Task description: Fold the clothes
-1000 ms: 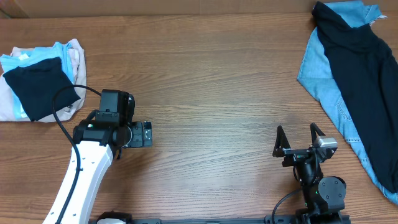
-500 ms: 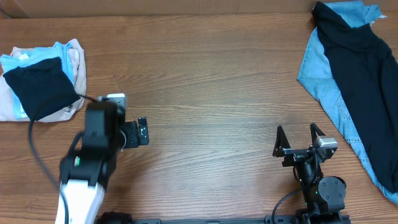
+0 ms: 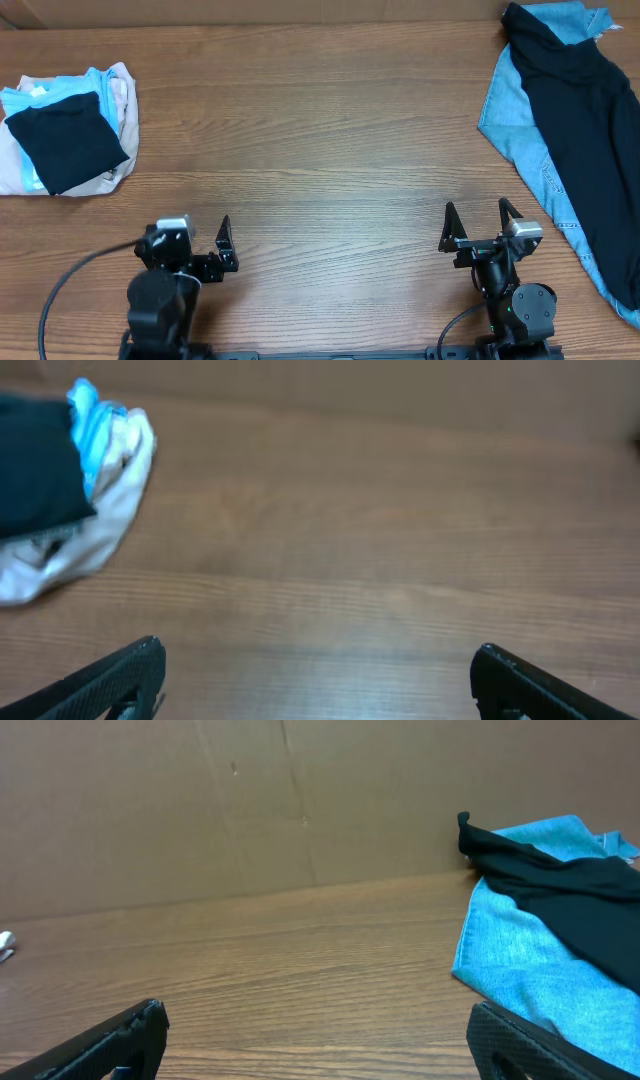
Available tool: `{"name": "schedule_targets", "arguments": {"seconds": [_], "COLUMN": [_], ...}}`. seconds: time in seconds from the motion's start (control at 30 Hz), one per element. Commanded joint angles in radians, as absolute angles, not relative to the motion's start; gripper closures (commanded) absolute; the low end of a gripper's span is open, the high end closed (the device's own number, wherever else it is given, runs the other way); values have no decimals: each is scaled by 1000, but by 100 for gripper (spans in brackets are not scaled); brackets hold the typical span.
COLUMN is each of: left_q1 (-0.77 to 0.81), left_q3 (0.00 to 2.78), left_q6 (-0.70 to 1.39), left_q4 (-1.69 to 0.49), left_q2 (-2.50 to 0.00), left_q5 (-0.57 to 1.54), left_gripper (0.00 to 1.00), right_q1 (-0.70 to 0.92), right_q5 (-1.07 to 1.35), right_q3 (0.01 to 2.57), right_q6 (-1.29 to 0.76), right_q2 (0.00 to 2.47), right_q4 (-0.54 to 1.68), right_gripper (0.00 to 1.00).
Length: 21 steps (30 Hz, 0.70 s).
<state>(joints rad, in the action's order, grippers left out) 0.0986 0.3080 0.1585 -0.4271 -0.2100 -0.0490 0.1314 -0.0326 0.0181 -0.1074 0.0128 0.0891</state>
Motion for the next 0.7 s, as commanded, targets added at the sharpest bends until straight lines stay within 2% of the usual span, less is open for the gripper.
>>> {"name": "schedule_targets", "arguments": {"seconds": [0.0, 0.3, 0.47, 0.67], "left_q1": [98, 99, 97, 98], "left_q3": [233, 4, 5, 5], "left_q6": [172, 132, 101, 101], "left_q4": [-347, 4, -78, -72], "left_q2": [-128, -4, -3, -5], "left_q5": [-56, -51, -51, -49], "left_gripper": [0, 0, 0, 0], "right_q1": [128, 128, 128, 128], "right_q5": [-33, -33, -33, -33], "right_q3": [8, 8, 8, 8], "right_q6": [-104, -104, -104, -104], "right_q2": [3, 3, 3, 3], "right_q4": [81, 81, 81, 81], "right_gripper": [0, 0, 0, 0]}}
